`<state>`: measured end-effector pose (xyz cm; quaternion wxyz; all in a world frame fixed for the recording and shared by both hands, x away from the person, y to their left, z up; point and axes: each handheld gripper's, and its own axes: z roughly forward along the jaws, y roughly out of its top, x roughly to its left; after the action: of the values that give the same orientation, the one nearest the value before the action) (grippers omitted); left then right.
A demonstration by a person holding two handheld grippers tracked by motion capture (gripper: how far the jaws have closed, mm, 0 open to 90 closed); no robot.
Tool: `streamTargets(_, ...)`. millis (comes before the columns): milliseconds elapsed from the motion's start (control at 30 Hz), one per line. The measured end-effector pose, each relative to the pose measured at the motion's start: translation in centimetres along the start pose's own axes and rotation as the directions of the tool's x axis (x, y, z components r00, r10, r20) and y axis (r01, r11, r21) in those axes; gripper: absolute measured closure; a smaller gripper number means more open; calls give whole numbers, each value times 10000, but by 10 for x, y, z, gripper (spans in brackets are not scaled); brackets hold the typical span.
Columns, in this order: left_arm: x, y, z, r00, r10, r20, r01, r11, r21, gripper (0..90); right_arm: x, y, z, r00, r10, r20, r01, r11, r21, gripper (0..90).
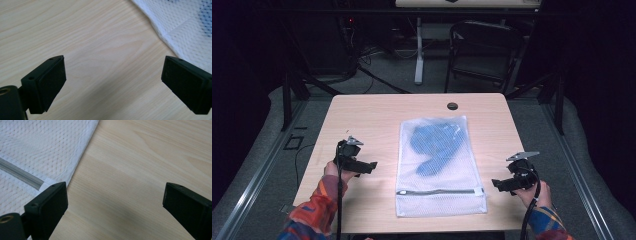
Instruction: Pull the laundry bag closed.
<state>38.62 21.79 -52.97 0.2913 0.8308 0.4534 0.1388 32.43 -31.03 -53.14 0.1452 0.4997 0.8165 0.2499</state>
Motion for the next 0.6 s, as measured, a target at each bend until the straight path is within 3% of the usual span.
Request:
streamTargets(200, -10, 3, -1, 9989, 229, 408, -227, 9997, -50, 88, 8, 3, 0, 9996, -202, -216, 203, 9998, 39, 74)
streamTargets(333, -20, 6, -2, 9960, 383, 813, -378, 9993, -80, 110, 20, 10, -1, 9973, -486, -545, 483, 9988, -71, 78)
streamTargets(600, -39, 9, 0, 9900, 856, 1122, -848, 9963, -123, 151, 46, 21, -2, 9915, -840, -991, 823, 9964, -210, 123)
